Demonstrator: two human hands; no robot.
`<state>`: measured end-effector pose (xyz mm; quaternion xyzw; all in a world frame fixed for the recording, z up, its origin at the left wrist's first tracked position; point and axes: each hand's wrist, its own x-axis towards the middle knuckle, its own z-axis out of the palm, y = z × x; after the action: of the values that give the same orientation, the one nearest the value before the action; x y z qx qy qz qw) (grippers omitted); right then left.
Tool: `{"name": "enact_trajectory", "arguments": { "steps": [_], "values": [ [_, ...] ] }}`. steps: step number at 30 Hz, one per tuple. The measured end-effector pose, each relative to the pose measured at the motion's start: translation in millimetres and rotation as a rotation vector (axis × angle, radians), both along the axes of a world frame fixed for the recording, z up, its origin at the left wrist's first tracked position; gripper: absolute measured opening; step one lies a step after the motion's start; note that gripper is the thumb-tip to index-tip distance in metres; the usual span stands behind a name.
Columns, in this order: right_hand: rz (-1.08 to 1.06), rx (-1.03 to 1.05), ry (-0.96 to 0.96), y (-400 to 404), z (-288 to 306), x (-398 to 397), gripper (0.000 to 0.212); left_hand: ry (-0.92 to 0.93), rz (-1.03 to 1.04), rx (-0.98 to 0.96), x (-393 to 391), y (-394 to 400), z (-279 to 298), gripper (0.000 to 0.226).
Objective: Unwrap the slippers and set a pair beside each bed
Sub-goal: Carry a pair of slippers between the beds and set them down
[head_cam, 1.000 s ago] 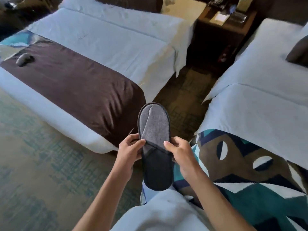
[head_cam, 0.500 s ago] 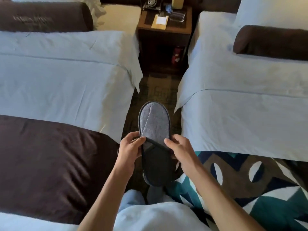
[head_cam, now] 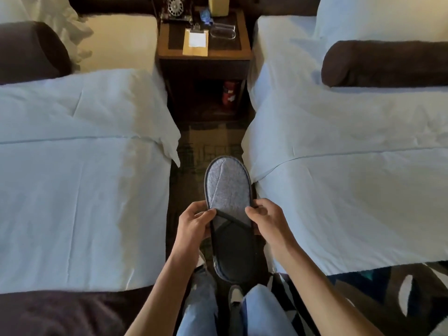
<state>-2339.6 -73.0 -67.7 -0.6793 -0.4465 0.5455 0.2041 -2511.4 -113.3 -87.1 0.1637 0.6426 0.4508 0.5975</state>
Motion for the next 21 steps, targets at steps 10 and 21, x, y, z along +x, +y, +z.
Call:
{"name": "enact_trajectory", "arguments": {
  "steps": [10,21],
  "values": [
    [-0.02,-0.013,0.037,108,-151,-8,0.026,0.026,-0.026,-0.006,-11,109,-141,0.016],
    [0.011,0.057,0.023,197,-435,5,0.017,0.012,0.045,-0.034,6,181,-431,0.018]
  ]
}}
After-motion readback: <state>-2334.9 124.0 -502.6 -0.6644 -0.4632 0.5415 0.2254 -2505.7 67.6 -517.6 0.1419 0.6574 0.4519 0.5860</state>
